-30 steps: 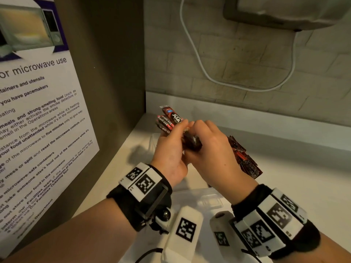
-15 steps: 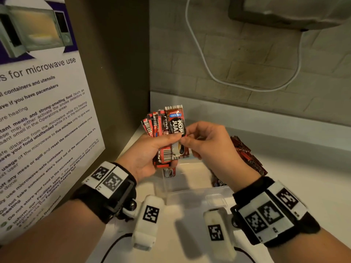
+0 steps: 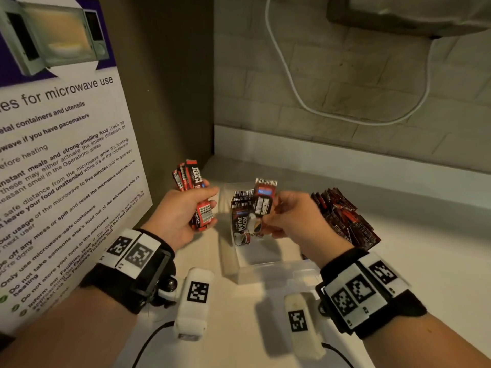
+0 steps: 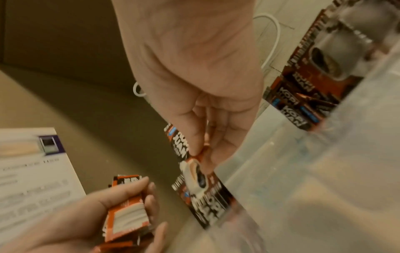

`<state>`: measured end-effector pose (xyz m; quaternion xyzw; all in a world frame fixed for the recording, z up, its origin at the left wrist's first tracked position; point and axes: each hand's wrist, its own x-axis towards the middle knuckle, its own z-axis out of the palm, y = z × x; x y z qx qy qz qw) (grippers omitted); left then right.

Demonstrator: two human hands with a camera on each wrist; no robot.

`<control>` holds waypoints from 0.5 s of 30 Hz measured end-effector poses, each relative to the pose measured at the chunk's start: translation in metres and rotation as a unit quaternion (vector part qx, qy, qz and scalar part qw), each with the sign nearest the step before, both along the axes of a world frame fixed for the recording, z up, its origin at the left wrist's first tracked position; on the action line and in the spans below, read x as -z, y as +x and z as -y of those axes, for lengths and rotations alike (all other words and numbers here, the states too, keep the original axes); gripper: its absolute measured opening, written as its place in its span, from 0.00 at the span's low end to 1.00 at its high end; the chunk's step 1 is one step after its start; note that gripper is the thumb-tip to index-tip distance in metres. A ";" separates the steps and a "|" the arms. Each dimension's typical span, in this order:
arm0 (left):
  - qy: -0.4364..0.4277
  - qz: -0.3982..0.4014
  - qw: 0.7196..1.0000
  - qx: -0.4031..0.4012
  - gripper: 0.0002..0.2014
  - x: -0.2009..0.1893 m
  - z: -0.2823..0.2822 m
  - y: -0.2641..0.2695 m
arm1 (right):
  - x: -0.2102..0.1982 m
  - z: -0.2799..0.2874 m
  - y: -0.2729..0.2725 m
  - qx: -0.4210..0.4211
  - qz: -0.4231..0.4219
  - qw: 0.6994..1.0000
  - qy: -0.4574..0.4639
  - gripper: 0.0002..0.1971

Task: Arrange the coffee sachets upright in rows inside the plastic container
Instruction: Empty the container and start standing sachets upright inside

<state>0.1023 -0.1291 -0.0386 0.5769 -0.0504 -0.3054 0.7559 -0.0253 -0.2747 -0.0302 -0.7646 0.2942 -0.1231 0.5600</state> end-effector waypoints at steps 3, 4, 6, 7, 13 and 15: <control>0.007 -0.023 1.000 -0.008 0.07 0.008 0.000 -0.004 | 0.016 -0.005 0.005 -0.044 -0.085 0.995 -0.011 0.06; 0.007 -0.028 1.000 -0.004 0.07 0.010 0.000 -0.006 | 0.021 -0.005 0.008 -0.052 -0.101 0.993 -0.017 0.09; 0.005 -0.040 0.999 0.005 0.07 0.012 0.001 -0.009 | 0.028 -0.005 0.013 -0.051 -0.118 0.991 -0.027 0.11; 0.007 -0.046 0.999 0.007 0.07 0.012 0.002 -0.010 | 0.029 -0.005 0.016 -0.048 -0.122 0.991 -0.029 0.11; 0.019 -0.065 0.998 0.019 0.05 0.012 0.000 -0.008 | 0.038 -0.007 0.022 -0.028 -0.117 0.993 -0.019 0.11; 0.016 -0.072 0.997 0.016 0.06 0.013 -0.001 -0.006 | 0.040 -0.007 0.022 -0.026 -0.113 0.993 -0.018 0.09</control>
